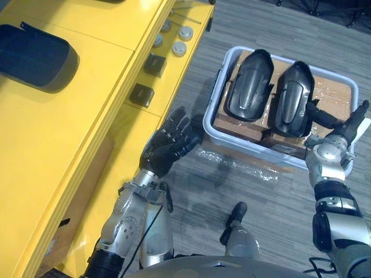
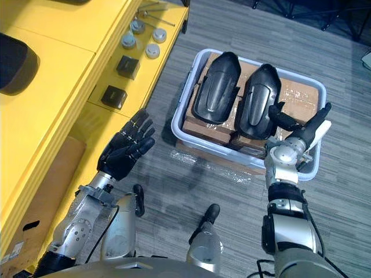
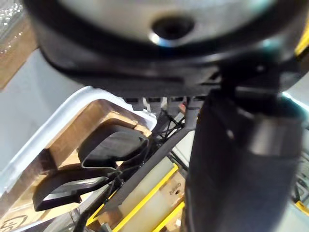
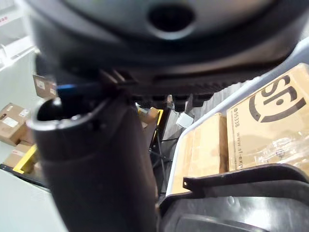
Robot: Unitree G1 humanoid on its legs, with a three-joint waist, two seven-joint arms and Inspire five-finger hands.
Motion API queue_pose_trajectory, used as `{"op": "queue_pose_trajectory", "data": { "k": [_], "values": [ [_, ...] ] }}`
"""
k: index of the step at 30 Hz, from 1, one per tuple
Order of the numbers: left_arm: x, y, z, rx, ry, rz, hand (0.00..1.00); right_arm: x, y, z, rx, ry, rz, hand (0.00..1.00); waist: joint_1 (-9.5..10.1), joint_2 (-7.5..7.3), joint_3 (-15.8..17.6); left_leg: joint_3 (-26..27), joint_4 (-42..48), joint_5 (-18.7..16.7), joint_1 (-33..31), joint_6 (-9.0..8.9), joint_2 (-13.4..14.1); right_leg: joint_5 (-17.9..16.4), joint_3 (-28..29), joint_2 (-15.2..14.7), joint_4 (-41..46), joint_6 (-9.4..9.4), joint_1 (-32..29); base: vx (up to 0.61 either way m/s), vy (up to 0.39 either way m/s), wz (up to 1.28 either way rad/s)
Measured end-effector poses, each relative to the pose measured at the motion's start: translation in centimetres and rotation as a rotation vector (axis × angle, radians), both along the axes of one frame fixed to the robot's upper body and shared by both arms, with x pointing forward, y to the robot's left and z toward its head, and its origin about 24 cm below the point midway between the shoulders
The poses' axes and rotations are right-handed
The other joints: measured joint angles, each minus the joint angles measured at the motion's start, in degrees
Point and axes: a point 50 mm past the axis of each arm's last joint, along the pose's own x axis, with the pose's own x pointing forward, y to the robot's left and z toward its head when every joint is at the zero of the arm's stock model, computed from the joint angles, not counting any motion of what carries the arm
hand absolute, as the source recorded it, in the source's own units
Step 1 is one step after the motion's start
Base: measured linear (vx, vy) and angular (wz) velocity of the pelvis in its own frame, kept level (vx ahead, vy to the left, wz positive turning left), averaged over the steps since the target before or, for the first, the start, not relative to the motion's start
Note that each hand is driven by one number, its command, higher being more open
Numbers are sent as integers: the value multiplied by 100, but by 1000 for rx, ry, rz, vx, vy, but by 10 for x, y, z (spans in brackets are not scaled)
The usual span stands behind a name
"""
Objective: Walk over and take three plastic housings, then place them on the shelf
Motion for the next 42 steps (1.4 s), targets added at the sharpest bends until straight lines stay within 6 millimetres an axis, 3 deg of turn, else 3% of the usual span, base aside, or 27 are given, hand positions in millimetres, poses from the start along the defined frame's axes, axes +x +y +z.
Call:
{"op": "queue_pose_trajectory", "data": {
  "k": [10,14,15,21,26,30,35,41,42],
  "values": [
    [18,5,-7,17,20,54,100,4,-46,29,67,117,-116,100,291,258,483,-262,194,35,-518,65,-61,13,-154,-14,184,-10,-341,-65,32,8],
    [17,9,-18,27,71,90,100,7,-48,34,114,139,-118,100,331,333,537,-278,241,39,-630,74,-54,13,-149,-15,234,-10,-449,-67,19,0],
    [17,10,-20,4,88,95,100,5,-51,34,121,163,-117,0,361,378,562,-282,243,41,-662,79,-43,11,-148,-17,291,-12,-501,-66,13,-1],
    [17,7,-21,-6,93,92,100,-10,-77,47,163,213,-123,0,436,432,597,-287,184,54,-697,83,-43,-15,-159,-18,332,-45,-549,-68,-3,1],
    [17,3,-25,-25,116,79,100,-26,-94,49,202,242,-156,0,426,444,602,-312,-62,282,-673,30,-33,-122,-174,-9,505,-173,-703,-38,-43,2],
    [14,-6,-28,-21,135,53,100,-28,-90,32,310,272,-159,0,418,467,613,-356,-220,381,-479,-29,31,-351,-169,6,815,-246,-706,-35,-59,0],
    [14,-5,-28,-21,134,59,100,-17,-77,25,425,199,-118,0,403,471,614,-333,-455,517,-282,-103,72,-484,-155,28,943,-298,-695,-71,-43,-3],
    [3,0,-32,-12,149,62,100,-17,-73,18,451,221,-125,0,388,461,620,-306,-784,700,74,-145,55,-495,-165,51,892,-320,-468,-28,-18,2],
    [0,0,-25,-18,122,51,100,-19,-74,15,439,234,-138,0,385,455,623,-305,-902,754,220,-171,51,-501,-180,61,883,-327,-357,2,-20,5]
  ]
}}
